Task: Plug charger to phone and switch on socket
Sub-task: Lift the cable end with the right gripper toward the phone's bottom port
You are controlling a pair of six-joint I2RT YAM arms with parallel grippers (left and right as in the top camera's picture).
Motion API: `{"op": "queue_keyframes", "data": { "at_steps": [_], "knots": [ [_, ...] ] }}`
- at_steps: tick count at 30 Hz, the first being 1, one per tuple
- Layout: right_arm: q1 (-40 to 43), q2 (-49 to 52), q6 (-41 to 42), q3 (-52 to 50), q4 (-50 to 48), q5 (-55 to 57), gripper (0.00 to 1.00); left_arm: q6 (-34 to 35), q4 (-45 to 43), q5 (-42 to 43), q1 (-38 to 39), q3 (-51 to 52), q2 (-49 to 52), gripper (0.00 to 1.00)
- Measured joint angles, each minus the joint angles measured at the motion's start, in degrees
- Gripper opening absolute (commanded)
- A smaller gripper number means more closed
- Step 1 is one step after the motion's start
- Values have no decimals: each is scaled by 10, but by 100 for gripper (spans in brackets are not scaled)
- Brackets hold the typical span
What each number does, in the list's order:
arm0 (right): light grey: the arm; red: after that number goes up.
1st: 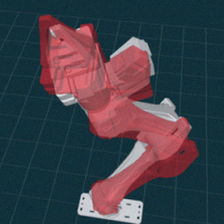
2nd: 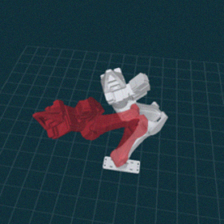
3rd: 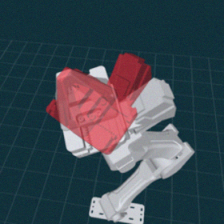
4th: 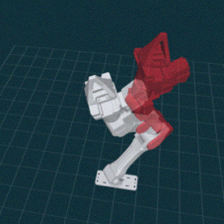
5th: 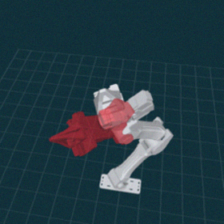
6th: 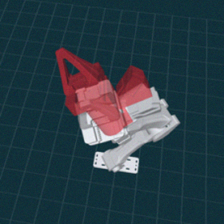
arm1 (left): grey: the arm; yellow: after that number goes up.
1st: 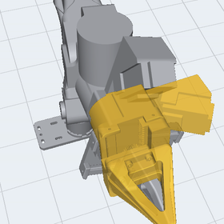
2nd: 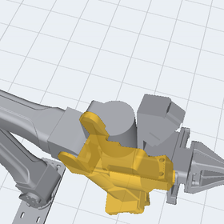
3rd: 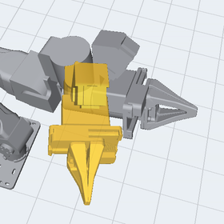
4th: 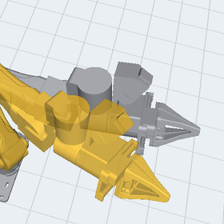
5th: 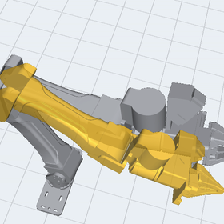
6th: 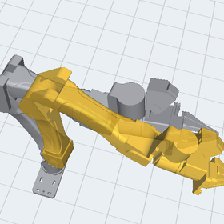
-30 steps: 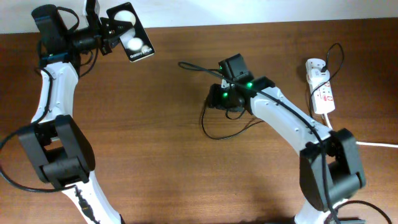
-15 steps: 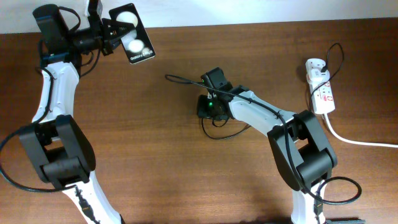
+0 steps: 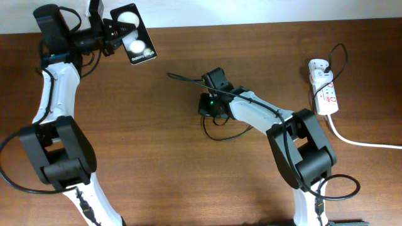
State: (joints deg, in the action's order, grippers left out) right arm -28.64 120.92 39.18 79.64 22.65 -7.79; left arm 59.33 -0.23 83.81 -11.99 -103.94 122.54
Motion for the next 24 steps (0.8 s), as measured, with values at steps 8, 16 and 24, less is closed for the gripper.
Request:
{"op": "queue_keyframes", "data": {
  "at_steps": [8,16,24],
  "knots": [
    [16,-3,-122,1,27,-68,4,0,0,3,0,0,0,0],
    [41,-208,-210,0,102,-181,4,0,0,12,14,0,0,0],
    [41,-424,-218,0,173,-204,4,-28,0,47,66,0,0,0]
  ]
}}
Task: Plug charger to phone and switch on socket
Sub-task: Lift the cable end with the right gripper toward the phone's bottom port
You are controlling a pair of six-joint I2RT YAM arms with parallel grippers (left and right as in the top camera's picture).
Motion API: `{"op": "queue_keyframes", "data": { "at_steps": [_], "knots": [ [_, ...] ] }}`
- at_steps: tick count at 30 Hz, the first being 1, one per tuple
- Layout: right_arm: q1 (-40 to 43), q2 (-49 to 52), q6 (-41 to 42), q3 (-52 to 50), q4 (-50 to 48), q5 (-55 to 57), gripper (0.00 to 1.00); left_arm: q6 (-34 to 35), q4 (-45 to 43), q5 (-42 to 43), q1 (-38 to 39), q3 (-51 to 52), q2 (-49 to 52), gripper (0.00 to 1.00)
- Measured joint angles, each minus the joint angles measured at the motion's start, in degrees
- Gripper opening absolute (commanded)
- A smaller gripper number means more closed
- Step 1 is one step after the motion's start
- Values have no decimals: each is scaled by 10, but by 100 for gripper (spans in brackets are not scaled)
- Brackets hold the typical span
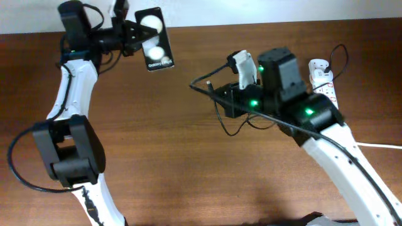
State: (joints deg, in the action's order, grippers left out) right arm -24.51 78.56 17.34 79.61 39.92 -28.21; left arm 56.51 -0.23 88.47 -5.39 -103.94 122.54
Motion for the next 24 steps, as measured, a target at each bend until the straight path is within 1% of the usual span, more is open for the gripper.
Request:
{"op": "queue_keyframes", "data": {
  "at_steps": [3,5,6,7,8,10,12,15,19,24],
  "knots": [
    [22,-28,6,0,43,-4,4,-4,0,1,29,0,0,0],
    [35,-29,23,-11,34,-5,4,-16,0,1,50,0,0,0],
    [33,-31,51,-37,-15,-13,4,-18,0,1,59,0,0,0],
    [29,-30,70,-59,-43,-15,4,-21,0,0,74,0,0,0],
    [19,-31,101,-93,-108,-18,4,-23,0,-2,85,0,0,0],
    [-5,-27,144,-123,-160,-19,4,-23,0,-9,100,0,0,0],
    [-11,-21,169,-123,-177,-18,4,-16,0,-20,108,0,0,0],
    [-37,24,213,-123,-220,-16,4,-8,0,-28,111,0,0,0],
    [-49,39,232,-123,-233,-12,4,14,0,-32,120,0,0,0],
    [-48,39,261,-123,-238,11,4,16,0,-34,120,0,0,0]
  ]
}}
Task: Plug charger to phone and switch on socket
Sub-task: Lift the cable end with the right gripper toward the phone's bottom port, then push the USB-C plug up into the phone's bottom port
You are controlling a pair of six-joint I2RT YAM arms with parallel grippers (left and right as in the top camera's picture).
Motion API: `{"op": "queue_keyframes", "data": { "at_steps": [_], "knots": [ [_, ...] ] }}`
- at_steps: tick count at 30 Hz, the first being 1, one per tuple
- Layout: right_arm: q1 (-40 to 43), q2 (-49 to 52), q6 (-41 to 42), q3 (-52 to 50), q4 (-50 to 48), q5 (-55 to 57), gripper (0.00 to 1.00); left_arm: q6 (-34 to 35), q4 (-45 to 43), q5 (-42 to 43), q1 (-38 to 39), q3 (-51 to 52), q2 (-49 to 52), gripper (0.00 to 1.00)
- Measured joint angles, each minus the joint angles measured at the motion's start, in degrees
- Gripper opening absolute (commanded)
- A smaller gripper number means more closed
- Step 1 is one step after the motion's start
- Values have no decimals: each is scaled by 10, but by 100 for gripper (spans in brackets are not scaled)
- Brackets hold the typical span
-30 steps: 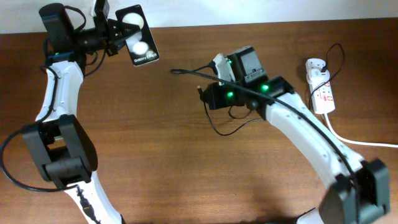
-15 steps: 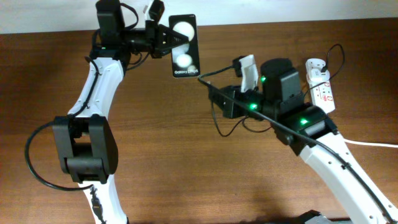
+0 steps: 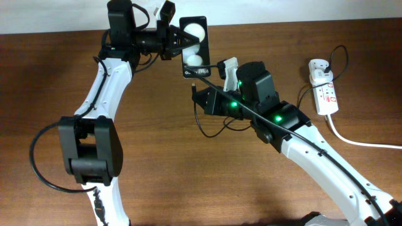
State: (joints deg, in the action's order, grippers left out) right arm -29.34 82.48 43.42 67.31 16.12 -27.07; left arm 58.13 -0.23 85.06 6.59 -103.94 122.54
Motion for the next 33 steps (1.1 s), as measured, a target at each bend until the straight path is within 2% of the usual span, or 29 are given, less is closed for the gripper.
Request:
{"op": "queue_keyframes", "data": {
  "at_steps": [33],
  "knots": [
    [13,0,3,0,-21,17,4,0,-4,-11,-2,0,0,0]
  ]
}}
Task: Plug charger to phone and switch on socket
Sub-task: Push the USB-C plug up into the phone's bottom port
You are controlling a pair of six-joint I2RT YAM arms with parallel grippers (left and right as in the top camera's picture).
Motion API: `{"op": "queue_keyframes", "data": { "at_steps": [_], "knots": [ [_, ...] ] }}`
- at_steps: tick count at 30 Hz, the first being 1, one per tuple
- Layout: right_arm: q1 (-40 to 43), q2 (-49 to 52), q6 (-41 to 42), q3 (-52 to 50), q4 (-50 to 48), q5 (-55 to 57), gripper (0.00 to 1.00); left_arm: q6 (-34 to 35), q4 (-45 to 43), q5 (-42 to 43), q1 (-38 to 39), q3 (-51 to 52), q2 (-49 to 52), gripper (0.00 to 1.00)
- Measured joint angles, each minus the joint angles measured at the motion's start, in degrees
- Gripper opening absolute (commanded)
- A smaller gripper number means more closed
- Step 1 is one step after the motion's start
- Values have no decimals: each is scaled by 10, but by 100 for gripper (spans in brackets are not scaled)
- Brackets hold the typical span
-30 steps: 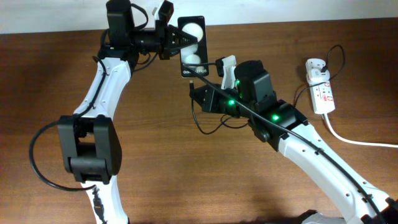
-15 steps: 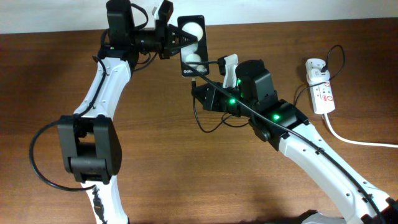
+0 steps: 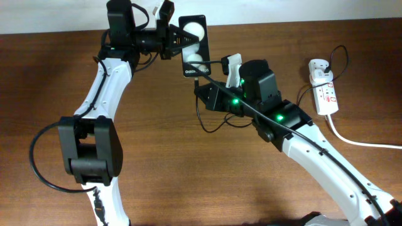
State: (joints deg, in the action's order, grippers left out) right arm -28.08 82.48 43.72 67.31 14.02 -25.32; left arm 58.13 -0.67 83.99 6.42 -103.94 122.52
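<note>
A black phone (image 3: 193,46), its back showing two white discs, hangs above the table's far middle with my left gripper (image 3: 178,41) shut on its left edge. Just below its lower edge my right gripper (image 3: 210,88) is shut on the black charger cable (image 3: 202,116), the plug end pointing up at the phone; whether the plug touches the port cannot be told. The cable loops down onto the table. A white socket strip (image 3: 325,88) lies at the far right with a white plug in it.
A white lead (image 3: 352,139) runs from the socket strip off the right edge. A thin black wire (image 3: 342,56) arcs over the strip. The brown table (image 3: 157,169) stretches to the front.
My right gripper with the cable end has shifted slightly up and right, closer under the phone's lower edge. The left arm and the phone have barely moved.
My left gripper held the phone at the far left while my right gripper was low on the cable mid-table. Then the phone was further right and the right gripper was raised with the cable. Phone and cable end then met at the far middle, where they stay.
</note>
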Motion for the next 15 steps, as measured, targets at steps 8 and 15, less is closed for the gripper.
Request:
{"op": "queue_keyframes", "data": {
  "at_steps": [8,15],
  "knots": [
    [11,0,0,0,1,-2,4,0,0,-7,-2,0,0,0],
    [11,0,0,0,1,-3,4,2,0,-7,-2,0,0,0]
  ]
}}
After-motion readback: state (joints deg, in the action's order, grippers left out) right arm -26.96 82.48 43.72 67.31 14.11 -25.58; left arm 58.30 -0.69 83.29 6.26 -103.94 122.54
